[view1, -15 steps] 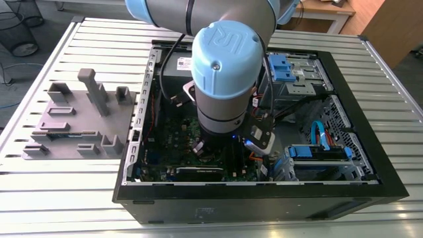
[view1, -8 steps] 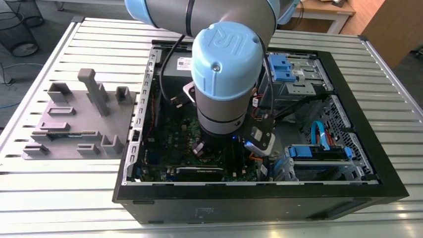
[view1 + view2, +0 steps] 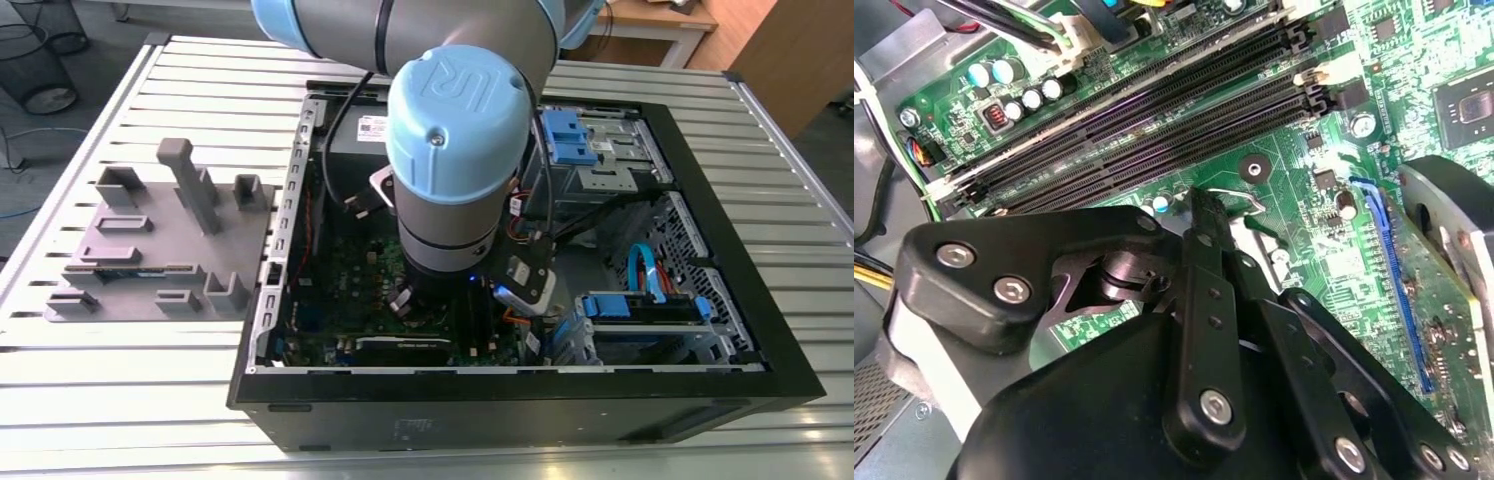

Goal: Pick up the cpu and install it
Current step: 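Install the first cpu locking lever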

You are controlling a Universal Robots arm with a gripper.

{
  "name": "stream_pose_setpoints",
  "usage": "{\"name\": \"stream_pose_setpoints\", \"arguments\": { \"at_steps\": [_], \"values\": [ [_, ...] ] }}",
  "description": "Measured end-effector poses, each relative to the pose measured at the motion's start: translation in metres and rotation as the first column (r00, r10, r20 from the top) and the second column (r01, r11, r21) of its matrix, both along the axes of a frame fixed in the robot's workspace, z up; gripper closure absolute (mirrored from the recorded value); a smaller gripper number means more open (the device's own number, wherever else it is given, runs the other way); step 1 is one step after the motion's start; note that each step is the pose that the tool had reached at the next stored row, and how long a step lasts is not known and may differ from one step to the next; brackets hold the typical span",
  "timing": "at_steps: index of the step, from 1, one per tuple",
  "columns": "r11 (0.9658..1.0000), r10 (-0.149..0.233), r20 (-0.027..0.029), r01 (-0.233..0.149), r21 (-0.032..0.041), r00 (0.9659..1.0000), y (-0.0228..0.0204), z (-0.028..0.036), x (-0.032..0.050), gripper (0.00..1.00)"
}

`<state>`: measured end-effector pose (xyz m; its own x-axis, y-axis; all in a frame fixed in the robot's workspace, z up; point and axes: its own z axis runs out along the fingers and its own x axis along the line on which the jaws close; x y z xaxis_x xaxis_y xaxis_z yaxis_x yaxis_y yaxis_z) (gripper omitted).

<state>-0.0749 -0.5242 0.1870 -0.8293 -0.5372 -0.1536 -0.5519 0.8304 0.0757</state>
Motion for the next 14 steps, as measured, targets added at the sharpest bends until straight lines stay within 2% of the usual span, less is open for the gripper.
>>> {"name": "stream_pose_setpoints", "arguments": {
  "at_steps": [2,7,12,13,14],
  "values": [
    [1.0000,0.000,0.0006,0.000,0.0016,1.0000,0.0001,0.0022,0.0001,0.89],
    [1.0000,0.000,0.0002,0.000,0.0006,1.0000,0.0001,0.0142,0.0000,0.89],
    [1.0000,0.000,-0.0006,0.000,0.0004,1.0000,0.0000,0.0145,0.0000,0.89],
    [1.0000,0.000,-0.0098,0.000,0.0001,1.0000,0.0000,0.0145,0.0002,0.89],
    [1.0000,0.000,-0.0274,0.000,0.0001,0.9996,0.0000,0.0144,0.0006,0.89]
  ]
}}
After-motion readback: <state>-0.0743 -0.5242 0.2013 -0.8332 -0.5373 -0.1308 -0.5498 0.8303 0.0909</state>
